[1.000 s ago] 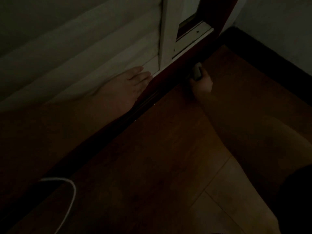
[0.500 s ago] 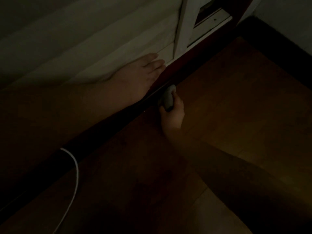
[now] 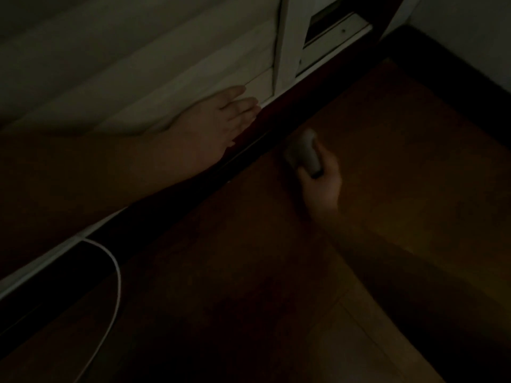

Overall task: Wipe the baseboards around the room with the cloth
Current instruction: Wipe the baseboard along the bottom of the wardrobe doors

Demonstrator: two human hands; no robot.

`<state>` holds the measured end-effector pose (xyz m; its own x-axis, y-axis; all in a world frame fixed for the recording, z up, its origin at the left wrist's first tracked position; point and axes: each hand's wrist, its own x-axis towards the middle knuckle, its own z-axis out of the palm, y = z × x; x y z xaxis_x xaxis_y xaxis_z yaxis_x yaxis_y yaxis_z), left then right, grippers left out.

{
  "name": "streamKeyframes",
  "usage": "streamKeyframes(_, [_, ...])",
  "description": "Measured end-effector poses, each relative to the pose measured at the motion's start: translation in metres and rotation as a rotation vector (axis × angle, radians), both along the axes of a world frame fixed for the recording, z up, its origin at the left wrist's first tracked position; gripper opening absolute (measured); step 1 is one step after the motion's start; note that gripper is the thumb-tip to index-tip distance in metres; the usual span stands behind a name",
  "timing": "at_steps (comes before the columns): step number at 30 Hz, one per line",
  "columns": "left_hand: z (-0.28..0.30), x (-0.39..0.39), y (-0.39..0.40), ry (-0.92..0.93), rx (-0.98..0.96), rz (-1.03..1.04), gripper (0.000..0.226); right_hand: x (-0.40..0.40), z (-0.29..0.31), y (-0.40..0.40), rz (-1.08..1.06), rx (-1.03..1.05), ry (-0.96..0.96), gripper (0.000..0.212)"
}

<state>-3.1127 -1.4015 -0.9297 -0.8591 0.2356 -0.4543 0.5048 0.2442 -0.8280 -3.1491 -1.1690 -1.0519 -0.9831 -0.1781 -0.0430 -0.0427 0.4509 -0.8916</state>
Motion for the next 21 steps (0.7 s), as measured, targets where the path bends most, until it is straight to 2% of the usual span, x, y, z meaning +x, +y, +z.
streamKeyframes(4, [-0.007, 0.001, -0.005, 0.027, 0.003, -0.001, 0.060, -0.075, 0.021, 0.025, -0.151, 0.075, 0.013, 0.065])
streamKeyframes(10, [-0.004, -0.001, -0.001, -0.007, -0.009, -0.002, 0.062, -0.125, 0.033, 0.003, -0.082, 0.174, 0.020, 0.065])
streamKeyframes(13, [-0.001, -0.001, 0.000, -0.038, 0.021, 0.005, 0.062, -0.106, 0.031, -0.021, -0.035, 0.171, 0.040, 0.064])
streamKeyframes(18, [0.001, 0.004, 0.004, -0.059, 0.041, 0.044, 0.062, -0.028, 0.021, -0.038, 0.052, 0.090, 0.051, 0.064])
streamKeyframes(21, [-0.001, 0.005, 0.005, -0.030, 0.195, 0.113, 0.061, 0.021, 0.010, -0.047, 0.145, -0.011, -0.009, 0.063])
